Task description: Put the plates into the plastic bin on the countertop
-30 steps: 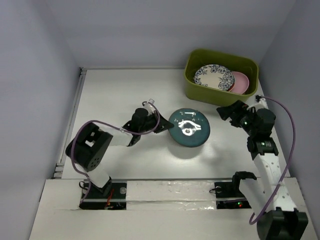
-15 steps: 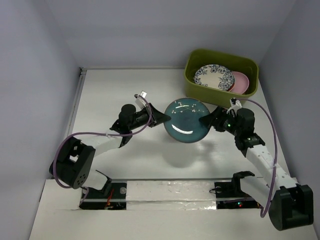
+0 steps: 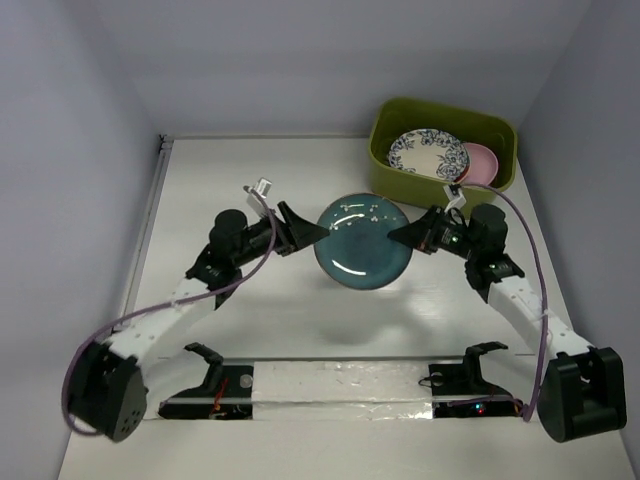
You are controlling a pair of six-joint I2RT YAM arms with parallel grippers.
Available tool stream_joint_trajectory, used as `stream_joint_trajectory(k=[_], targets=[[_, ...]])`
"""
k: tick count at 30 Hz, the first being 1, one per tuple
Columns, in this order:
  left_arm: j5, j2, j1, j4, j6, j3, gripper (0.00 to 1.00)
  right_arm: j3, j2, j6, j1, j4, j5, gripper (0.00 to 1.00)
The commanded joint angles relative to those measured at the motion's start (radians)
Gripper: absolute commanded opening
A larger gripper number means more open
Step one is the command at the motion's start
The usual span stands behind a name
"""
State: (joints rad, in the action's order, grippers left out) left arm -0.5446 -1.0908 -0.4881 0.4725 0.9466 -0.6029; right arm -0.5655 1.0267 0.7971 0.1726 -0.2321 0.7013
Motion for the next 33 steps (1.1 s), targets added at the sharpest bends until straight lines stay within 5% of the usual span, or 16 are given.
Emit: stream_joint_trajectory(k=[1,7,13,25,33], targets=[[0.167,0.213,0.016,-0.144,-0.193,-0.129,0.61,-0.178,-0.008,0.014,-0.002,-0.07,-0.011,0.0],[0.391,0.472,0.025,-0.457,-0.354,-0.172,0.72,-0.41,0.091,0.039,-0.076,-0.067,-0.066,0.0],[0.483,0.604,0.025,-0.636,-0.43,-0.149,0.75,-0.565,0.277,0.145,-0.301,-0.122,-0.121,0.0],[0.566,0.635,0.025,-0.666,-0.525,-0.13,0.75,-0.95,0.667,0.024,-0.412,0.152,-0.344,0.0],[0.569,0.6,0.025,-0.649,-0.545,-0.124,0.75,-0.924,0.765,-0.022,-0.412,0.194,-0.413,0.03]])
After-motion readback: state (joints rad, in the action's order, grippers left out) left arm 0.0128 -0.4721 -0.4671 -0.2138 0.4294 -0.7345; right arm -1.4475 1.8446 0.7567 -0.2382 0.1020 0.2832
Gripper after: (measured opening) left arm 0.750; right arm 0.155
